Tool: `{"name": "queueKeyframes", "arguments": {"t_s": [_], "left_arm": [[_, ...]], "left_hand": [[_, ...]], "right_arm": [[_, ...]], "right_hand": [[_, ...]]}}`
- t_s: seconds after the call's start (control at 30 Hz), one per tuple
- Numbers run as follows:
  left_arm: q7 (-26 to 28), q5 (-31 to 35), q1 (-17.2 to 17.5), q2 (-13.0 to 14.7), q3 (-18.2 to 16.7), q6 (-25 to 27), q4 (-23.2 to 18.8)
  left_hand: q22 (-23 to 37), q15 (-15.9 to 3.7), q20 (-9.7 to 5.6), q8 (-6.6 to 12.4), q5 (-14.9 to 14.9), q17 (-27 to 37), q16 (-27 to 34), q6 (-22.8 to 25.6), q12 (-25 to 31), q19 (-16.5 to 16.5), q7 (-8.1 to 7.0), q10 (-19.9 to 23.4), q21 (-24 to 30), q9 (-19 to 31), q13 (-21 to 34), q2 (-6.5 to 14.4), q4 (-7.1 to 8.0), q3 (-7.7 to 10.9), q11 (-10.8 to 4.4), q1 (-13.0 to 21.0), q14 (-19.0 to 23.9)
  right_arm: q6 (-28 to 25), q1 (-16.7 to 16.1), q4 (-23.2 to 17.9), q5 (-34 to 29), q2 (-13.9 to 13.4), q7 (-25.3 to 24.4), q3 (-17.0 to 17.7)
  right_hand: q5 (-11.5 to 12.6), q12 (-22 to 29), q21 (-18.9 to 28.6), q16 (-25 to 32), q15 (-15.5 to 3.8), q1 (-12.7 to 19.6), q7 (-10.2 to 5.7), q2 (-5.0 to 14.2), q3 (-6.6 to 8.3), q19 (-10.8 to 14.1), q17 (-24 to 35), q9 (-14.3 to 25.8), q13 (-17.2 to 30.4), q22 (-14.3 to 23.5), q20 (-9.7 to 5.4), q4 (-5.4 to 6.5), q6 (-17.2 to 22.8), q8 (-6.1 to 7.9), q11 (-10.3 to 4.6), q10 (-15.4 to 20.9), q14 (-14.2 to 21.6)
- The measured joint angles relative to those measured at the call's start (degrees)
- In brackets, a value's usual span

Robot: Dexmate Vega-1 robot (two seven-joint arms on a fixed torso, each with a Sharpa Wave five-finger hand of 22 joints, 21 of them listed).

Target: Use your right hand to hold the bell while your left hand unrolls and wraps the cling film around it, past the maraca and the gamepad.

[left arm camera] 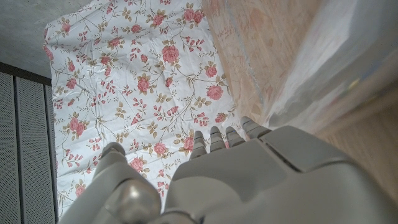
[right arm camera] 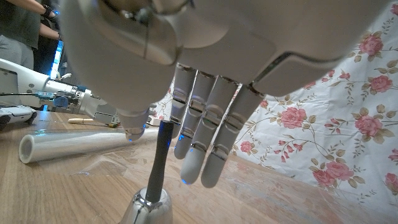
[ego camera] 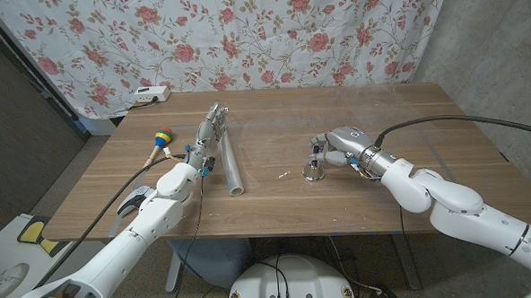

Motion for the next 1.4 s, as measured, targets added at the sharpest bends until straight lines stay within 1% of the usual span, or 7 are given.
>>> {"name": "queueKeyframes", "arguments": {"t_s": [0.27, 0.47, 0.77, 0.83, 1.0, 1.13, 1.4], "left_arm": [[-0.08, 0.02, -0.01, -0.06, 0.16, 0.03, 0.13], [-0.17, 0.02, -0.01, -0.13, 0.19, 0.05, 0.26], [-0.23, -0.03, 0.00, -0.25, 0.24, 0.05, 0.41], [-0.24, -0.04, 0.02, -0.29, 0.25, 0.05, 0.44], [-0.31, -0.12, 0.08, -0.33, 0.27, 0.05, 0.57], [-0.35, -0.17, 0.12, -0.34, 0.28, 0.03, 0.58], [-0.44, -0.27, 0.23, -0.36, 0.29, -0.13, 0.63]], "left_hand": [[0.00, 0.00, 0.00, 0.00, 0.00, 0.00, 0.00, 0.00, 0.00, 0.00, 0.00, 0.00, 0.00, 0.00, 0.00, 0.18, 0.00, 0.00, 0.00, 0.18, 0.00], [0.00, 0.00, 0.00, 0.00, 0.00, 0.00, 0.00, 0.00, 0.00, 0.00, 0.00, -0.01, 0.00, 0.00, 0.00, 0.24, 0.00, 0.00, 0.00, 0.24, 0.00], [0.00, 0.00, 0.00, 0.00, 0.00, 0.00, 0.00, 0.00, 0.00, 0.00, 0.00, -0.01, 0.00, 0.00, 0.00, 0.24, 0.00, 0.01, 0.01, 0.24, 0.00], [0.00, 0.00, 0.00, 0.00, 0.00, 0.00, 0.00, 0.00, 0.00, 0.00, 0.00, -0.01, 0.00, 0.00, 0.00, 0.24, 0.00, 0.01, 0.01, 0.24, 0.00], [0.00, 0.00, 0.00, 0.00, 0.00, 0.00, 0.00, 0.00, 0.00, 0.00, 0.00, -0.01, 0.00, 0.00, 0.00, 0.24, 0.20, -0.19, 0.01, 0.24, 0.00], [0.00, 0.00, 0.00, 0.00, 0.00, 0.00, 0.00, 0.00, 0.00, 0.00, 0.00, -0.01, 0.00, 0.00, 0.00, 0.24, 0.25, -0.25, 0.01, 0.24, 0.00], [0.00, 0.00, 0.00, 0.00, 0.00, 0.00, 0.00, 0.00, 0.00, 0.00, 0.00, -0.01, 0.00, 0.00, 0.00, 0.24, 0.25, -0.25, 0.01, 0.24, 0.00]], "right_arm": [[0.03, 0.47, 0.44, 0.00, 0.25, 0.28, -0.51], [0.09, 0.77, 0.71, 0.03, 0.36, 0.40, -0.79], [0.23, 0.86, 0.84, 0.35, 0.35, 0.49, -0.98], [0.24, 0.87, 0.84, 0.37, 0.32, 0.50, -1.01], [0.35, 0.87, 0.84, 0.62, 0.27, 0.51, -1.04], [0.48, 0.82, 0.83, 0.80, 0.23, 0.51, -1.04], [0.68, 0.66, 0.73, 1.74, 0.18, 0.58, -0.92]], "right_hand": [[0.00, 1.57, 0.75, -0.85, -0.10, 0.01, -0.12, 0.01, 0.32, -0.75, 0.54, 0.00, 0.66, -0.16, 0.35, 0.32, 0.80, 0.00, -0.61, 1.83, 0.70], [0.00, 3.60, 1.73, -1.30, -0.49, 1.00, -0.12, 1.00, 1.06, -1.36, 1.53, 0.27, 1.76, 0.00, 0.51, 0.21, 2.59, 0.01, -0.82, 3.85, 1.30], [0.00, 6.28, 4.34, -2.00, -1.00, 6.70, -0.71, 2.06, 4.68, -2.97, 3.62, 0.78, 4.01, 1.00, 1.13, -1.19, 3.98, 0.01, -1.74, 4.77, 2.22], [0.00, 6.66, 4.70, -2.18, -1.03, 7.28, -0.84, 2.30, 5.15, -3.28, 3.95, 0.80, 4.39, 1.07, 0.81, -1.33, 4.52, 0.00, -2.09, 5.13, 2.47], [-0.01, 7.76, 6.17, -2.18, -1.47, 9.23, -1.16, 2.42, 6.88, -4.52, 5.04, 1.17, 5.50, 1.71, 1.24, -1.07, 5.66, 0.23, -2.14, 5.18, 3.11], [-0.01, 8.23, 7.36, -2.53, -1.52, 12.02, -1.31, 2.50, 8.44, -5.01, 5.94, 1.80, 6.23, 2.12, 1.33, -1.41, 6.66, 0.56, -2.14, 5.17, 3.17], [-0.06, 8.32, 9.93, -2.95, -1.61, 14.35, -1.33, 1.81, 10.29, -6.57, 7.85, 3.51, 6.86, 2.92, 1.45, -0.78, 9.75, 2.37, -2.01, 5.26, 3.66]]}}
